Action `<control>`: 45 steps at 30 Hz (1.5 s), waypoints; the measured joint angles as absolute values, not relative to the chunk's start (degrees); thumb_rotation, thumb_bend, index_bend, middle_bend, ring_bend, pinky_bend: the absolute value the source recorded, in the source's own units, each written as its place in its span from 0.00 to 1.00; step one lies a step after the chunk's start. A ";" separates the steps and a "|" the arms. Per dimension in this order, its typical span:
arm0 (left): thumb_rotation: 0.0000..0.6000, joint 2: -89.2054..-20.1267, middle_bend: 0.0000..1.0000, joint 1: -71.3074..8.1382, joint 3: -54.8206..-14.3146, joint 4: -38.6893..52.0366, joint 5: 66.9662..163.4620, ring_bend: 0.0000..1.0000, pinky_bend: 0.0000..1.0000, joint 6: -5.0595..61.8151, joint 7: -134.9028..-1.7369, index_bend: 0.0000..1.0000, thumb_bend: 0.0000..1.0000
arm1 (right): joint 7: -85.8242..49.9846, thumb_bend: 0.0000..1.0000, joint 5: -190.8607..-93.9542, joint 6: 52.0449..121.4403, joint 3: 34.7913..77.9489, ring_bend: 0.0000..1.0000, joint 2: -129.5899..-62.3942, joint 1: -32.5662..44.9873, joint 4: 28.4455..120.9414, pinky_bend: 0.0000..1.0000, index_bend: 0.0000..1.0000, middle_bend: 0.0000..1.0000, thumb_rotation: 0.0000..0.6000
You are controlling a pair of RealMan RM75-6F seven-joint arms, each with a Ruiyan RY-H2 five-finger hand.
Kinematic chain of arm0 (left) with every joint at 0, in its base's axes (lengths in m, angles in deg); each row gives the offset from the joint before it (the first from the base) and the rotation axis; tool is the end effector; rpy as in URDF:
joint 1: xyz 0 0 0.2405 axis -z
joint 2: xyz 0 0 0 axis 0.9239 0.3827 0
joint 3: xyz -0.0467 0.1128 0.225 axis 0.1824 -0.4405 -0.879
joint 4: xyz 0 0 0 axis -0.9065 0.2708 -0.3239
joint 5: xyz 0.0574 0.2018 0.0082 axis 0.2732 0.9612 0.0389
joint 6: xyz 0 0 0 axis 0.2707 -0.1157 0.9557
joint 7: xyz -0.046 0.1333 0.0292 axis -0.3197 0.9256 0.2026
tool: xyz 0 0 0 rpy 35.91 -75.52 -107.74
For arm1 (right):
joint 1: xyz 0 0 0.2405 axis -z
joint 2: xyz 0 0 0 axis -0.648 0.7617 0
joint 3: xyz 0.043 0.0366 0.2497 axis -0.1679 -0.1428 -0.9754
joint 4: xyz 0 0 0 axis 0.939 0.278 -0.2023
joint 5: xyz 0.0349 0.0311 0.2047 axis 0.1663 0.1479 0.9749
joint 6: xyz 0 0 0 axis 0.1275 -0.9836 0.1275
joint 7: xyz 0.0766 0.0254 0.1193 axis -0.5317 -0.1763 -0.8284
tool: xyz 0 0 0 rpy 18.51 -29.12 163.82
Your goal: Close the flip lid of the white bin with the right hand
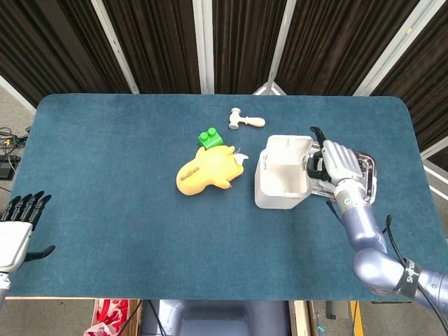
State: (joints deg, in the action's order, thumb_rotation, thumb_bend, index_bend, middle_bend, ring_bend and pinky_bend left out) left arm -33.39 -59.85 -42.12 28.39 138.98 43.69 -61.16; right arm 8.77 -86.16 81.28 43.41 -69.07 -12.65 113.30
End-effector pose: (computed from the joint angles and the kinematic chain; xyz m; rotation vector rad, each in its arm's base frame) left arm -0.3097 0.1868 0.1518 -1.5182 -0.8672 -0.7466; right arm -0.1138 -0.3760 0.1502 1.3088 -1.4242 0.8533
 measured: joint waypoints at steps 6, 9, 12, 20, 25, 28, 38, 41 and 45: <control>1.00 -33.09 0.00 -59.71 -42.18 28.69 138.50 0.00 0.00 43.01 -61.36 0.00 0.00 | 9.61 0.72 -82.94 81.13 44.32 0.78 -70.44 -14.62 111.88 0.68 0.14 0.73 1.00; 1.00 -32.99 0.00 -59.61 -42.24 28.78 138.26 0.00 0.00 42.69 -61.26 0.00 0.00 | 9.86 0.73 -83.13 81.56 44.67 0.79 -70.62 -15.02 112.32 0.69 0.16 0.74 1.00; 1.00 -32.90 0.00 -59.62 -42.24 28.94 138.28 0.00 0.00 42.79 -61.36 0.00 0.00 | 9.73 0.73 -83.22 81.88 44.64 0.81 -70.28 -15.17 113.59 0.70 0.16 0.76 1.00; 1.00 -32.99 0.00 -59.65 -42.36 29.06 138.68 0.00 0.00 43.12 -60.81 0.00 0.00 | 9.79 0.73 -83.12 82.50 44.58 0.82 -67.57 -15.50 119.00 0.72 0.17 0.78 1.00; 1.00 -33.04 0.00 -59.66 -42.32 29.30 138.32 0.00 0.00 43.02 -60.53 0.00 0.00 | 9.46 0.73 -83.54 82.83 44.66 0.82 -66.11 -15.56 121.77 0.72 0.17 0.78 1.00; 1.00 -33.02 0.00 -59.65 -42.35 29.42 138.19 0.00 0.00 42.92 -60.33 0.00 0.00 | 9.23 0.73 -83.64 82.88 44.83 0.82 -65.35 -15.58 123.05 0.72 0.17 0.78 1.00; 1.00 -33.03 0.00 -59.57 -42.30 29.65 137.77 0.00 0.00 42.72 -59.98 0.00 0.00 | 8.62 0.73 -82.58 81.07 46.75 0.82 -62.47 -15.36 126.29 0.72 0.17 0.78 1.00; 1.00 -33.04 0.00 -59.57 -42.35 29.67 137.82 0.00 0.00 42.71 -59.96 0.00 0.00 | 8.65 0.73 -82.97 80.73 47.62 0.82 -62.09 -15.21 127.05 0.72 0.17 0.78 1.00; 1.00 -33.04 0.00 -59.54 -42.40 29.75 137.84 0.00 0.00 42.64 -59.96 0.00 0.00 | 8.65 0.73 -83.75 80.52 48.84 0.82 -61.87 -15.01 128.28 0.72 0.17 0.78 1.00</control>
